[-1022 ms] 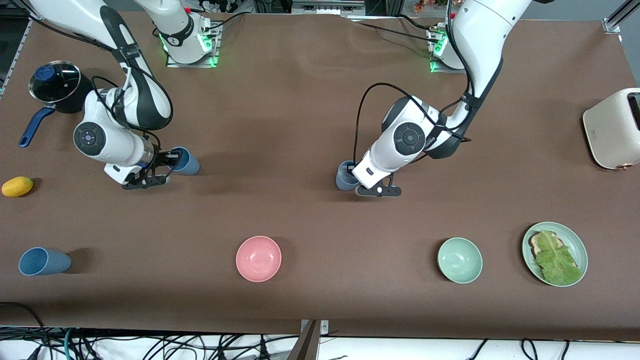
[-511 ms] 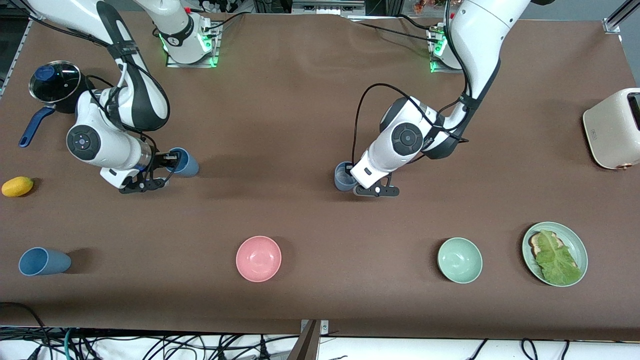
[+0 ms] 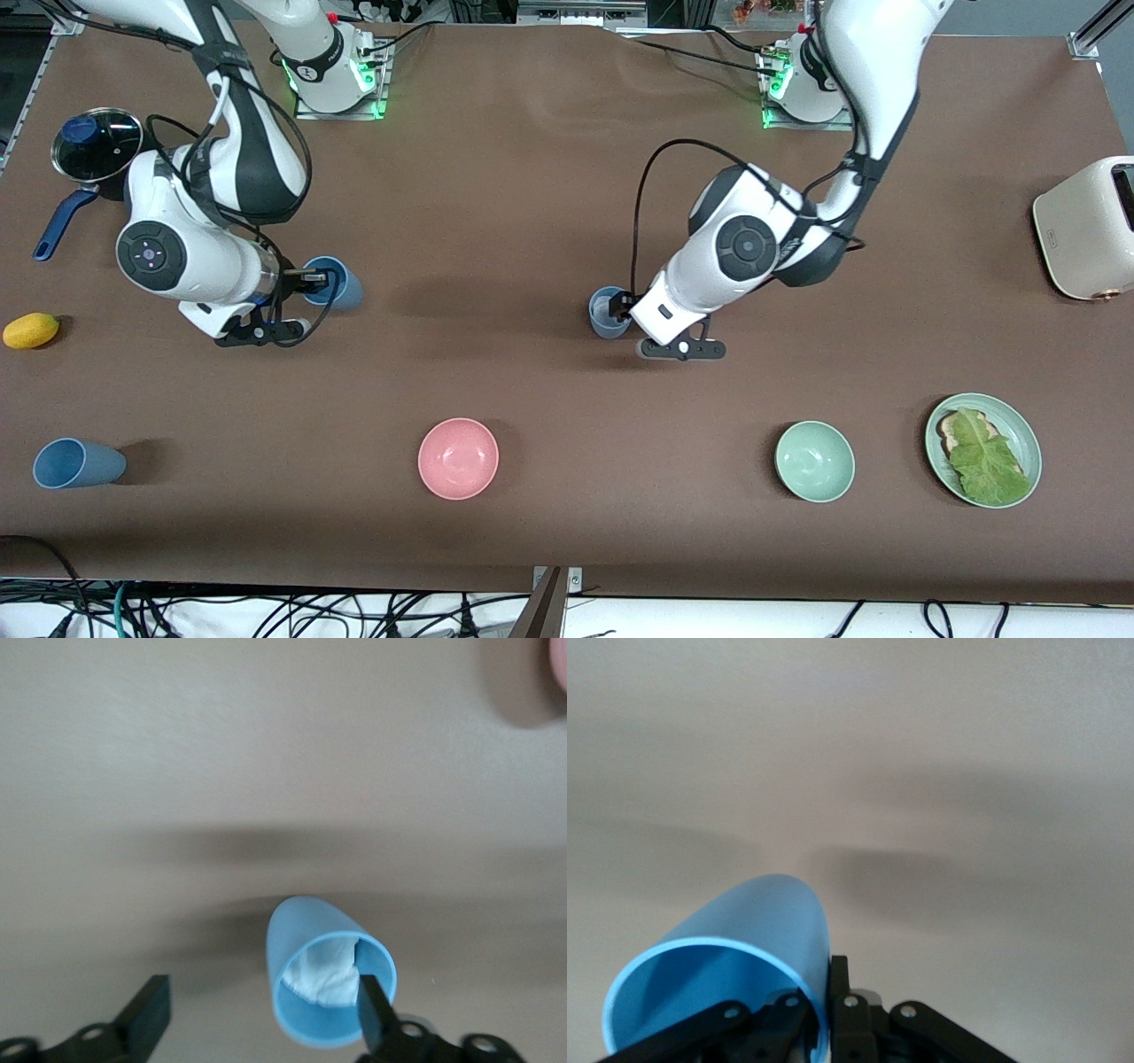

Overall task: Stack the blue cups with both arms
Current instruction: 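Release the tissue cup with the left gripper while the right gripper carries its cup over, then lower the held cup into the tissue cup and open the right gripper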

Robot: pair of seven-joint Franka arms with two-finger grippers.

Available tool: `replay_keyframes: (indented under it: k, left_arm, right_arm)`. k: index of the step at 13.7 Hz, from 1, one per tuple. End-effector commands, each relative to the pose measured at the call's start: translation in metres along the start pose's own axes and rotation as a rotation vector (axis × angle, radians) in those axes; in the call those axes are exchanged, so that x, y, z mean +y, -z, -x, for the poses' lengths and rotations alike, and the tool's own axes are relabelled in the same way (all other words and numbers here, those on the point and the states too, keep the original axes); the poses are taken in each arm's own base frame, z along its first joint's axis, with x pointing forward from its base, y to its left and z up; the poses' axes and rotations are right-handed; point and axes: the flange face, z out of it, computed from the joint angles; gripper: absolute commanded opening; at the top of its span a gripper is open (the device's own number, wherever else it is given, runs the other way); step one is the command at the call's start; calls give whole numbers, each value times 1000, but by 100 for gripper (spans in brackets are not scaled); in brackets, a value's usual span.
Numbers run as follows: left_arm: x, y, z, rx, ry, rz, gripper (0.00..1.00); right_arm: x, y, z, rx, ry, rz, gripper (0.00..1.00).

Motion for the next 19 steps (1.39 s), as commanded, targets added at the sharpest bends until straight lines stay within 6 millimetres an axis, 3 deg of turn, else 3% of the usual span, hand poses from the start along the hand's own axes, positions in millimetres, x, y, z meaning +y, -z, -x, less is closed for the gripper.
replay_keyframes:
  k: [1, 4, 7, 8, 10, 13, 15, 19]
  left_arm:
    - [-15, 85, -11, -40, 22, -16, 100]
    - [-62, 167, -7, -20, 21, -23, 100]
    - [-132, 219, -7, -18, -38, -36, 100]
    - [-152, 228, -8, -18, -55, -64, 100]
    - [-173, 241, -5, -8, -120, -179, 100]
    - [-224, 251, -5, -16, -157, -209, 100]
    - [-258, 259, 3, 23, -103, -226, 100]
    - [-290, 265, 31, 119, -36, -254, 100]
  right_arm:
    - [-53, 27, -1, 4, -60, 10, 0]
    - [-124, 50, 8, 41, -129, -46, 0]
    - [-201, 77, 1, 64, -220, -168, 0]
    - [-228, 81, 0, 68, -257, -189, 0]
    - [-287, 81, 0, 83, -330, -220, 0]
    - [-354, 81, 0, 116, -420, -269, 0]
    - [-389, 68, 10, 134, -462, -289, 0]
    - [-414, 46, 22, 160, -427, -230, 0]
